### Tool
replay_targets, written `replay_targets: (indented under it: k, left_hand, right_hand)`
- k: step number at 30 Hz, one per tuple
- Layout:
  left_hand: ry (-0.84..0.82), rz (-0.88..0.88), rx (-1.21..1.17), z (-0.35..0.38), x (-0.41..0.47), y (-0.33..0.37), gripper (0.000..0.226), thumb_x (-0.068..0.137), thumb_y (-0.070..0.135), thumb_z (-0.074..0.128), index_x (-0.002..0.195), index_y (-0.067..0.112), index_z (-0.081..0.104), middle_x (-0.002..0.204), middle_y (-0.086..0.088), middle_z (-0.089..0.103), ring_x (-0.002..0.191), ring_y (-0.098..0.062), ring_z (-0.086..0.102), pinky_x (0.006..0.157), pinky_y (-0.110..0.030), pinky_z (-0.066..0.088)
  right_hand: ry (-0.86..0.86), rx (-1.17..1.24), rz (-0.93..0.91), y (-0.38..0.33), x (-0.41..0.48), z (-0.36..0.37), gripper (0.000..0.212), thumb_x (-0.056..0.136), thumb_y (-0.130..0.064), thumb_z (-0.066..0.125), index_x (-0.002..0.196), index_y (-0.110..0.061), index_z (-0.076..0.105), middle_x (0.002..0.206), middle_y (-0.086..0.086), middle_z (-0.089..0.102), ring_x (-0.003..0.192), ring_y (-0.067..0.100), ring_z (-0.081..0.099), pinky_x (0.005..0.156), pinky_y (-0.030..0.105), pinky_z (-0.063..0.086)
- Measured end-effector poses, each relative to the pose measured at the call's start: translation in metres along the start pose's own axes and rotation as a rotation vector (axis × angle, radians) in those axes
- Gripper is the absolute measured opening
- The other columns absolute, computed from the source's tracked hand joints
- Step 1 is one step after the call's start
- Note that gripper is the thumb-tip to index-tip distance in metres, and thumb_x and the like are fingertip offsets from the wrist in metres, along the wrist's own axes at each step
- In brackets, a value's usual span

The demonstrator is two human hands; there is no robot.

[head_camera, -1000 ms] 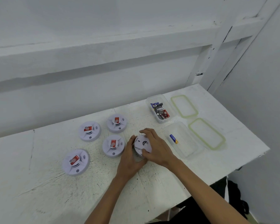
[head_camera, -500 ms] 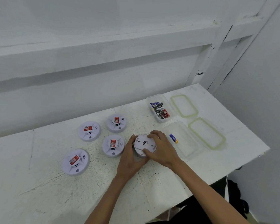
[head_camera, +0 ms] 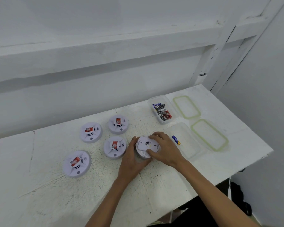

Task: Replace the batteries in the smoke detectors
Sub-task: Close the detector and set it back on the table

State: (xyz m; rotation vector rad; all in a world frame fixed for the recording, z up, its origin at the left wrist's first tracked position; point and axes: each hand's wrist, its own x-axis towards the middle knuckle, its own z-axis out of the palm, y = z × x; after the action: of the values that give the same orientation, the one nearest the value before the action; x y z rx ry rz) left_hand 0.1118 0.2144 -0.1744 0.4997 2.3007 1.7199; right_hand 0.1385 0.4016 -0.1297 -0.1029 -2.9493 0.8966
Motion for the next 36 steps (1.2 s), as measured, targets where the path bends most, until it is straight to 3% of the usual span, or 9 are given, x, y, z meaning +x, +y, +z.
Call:
replay_targets:
  k: [8, 13, 17, 21, 26, 36]
  left_hand:
    - [-0.007, -0.032, 0.001, 0.000, 0.000, 0.000, 0.106, 0.072, 0.055, 0.086, 0.155, 0.019, 0.031, 0.152, 0.020, 0.042, 0.142, 0.003, 0.039, 0.109, -0.008, 0.034]
    - [-0.008, -0.031, 0.013, 0.000, 0.000, -0.002, 0.108, 0.071, 0.059, 0.085, 0.156, 0.022, 0.030, 0.152, 0.026, 0.038, 0.142, 0.005, 0.036, 0.110, -0.007, 0.033]
    - [-0.017, -0.027, 0.015, 0.000, 0.000, -0.001, 0.108, 0.071, 0.062, 0.083, 0.156, 0.020, 0.031, 0.154, 0.018, 0.042, 0.143, 0.002, 0.037, 0.113, -0.015, 0.035]
    - [-0.010, -0.034, -0.004, 0.000, 0.000, 0.002, 0.110, 0.070, 0.065, 0.082, 0.155, 0.017, 0.031, 0.151, 0.021, 0.042, 0.140, 0.005, 0.039, 0.110, -0.010, 0.035]
    - [-0.006, -0.046, 0.009, 0.001, 0.000, -0.002, 0.109, 0.070, 0.064, 0.083, 0.156, 0.020, 0.031, 0.153, 0.014, 0.044, 0.142, 0.000, 0.041, 0.113, -0.021, 0.040]
    - [0.013, -0.028, 0.039, 0.002, 0.001, -0.004, 0.110, 0.069, 0.069, 0.080, 0.154, 0.019, 0.032, 0.153, 0.010, 0.046, 0.142, -0.007, 0.043, 0.116, -0.036, 0.043]
  right_hand:
    - [-0.004, 0.018, 0.012, 0.004, 0.001, 0.002, 0.067, 0.077, -0.064, 0.061, 0.134, -0.029, 0.056, 0.135, -0.009, 0.048, 0.120, 0.012, 0.046, 0.096, 0.029, 0.048]
    - [0.016, 0.015, 0.008, 0.005, 0.003, -0.001, 0.063, 0.077, -0.061, 0.068, 0.130, -0.028, 0.059, 0.133, -0.010, 0.049, 0.118, 0.010, 0.046, 0.092, 0.023, 0.045]
    - [0.007, 0.026, -0.025, 0.004, 0.004, -0.002, 0.062, 0.076, -0.059, 0.069, 0.129, -0.028, 0.061, 0.132, -0.012, 0.051, 0.118, 0.011, 0.048, 0.093, 0.026, 0.048]
    - [0.025, -0.012, -0.052, 0.003, 0.004, -0.002, 0.062, 0.078, -0.059, 0.071, 0.127, -0.023, 0.061, 0.132, -0.010, 0.054, 0.117, 0.010, 0.048, 0.090, 0.018, 0.043]
    - [0.023, -0.033, -0.015, -0.003, 0.004, 0.000, 0.068, 0.073, -0.069, 0.064, 0.125, -0.025, 0.059, 0.132, -0.011, 0.055, 0.116, 0.010, 0.050, 0.089, 0.024, 0.048]
    - [0.026, -0.005, 0.004, -0.010, -0.001, 0.000, 0.061, 0.074, -0.059, 0.072, 0.120, -0.024, 0.056, 0.130, -0.010, 0.053, 0.114, 0.012, 0.049, 0.085, 0.024, 0.048]
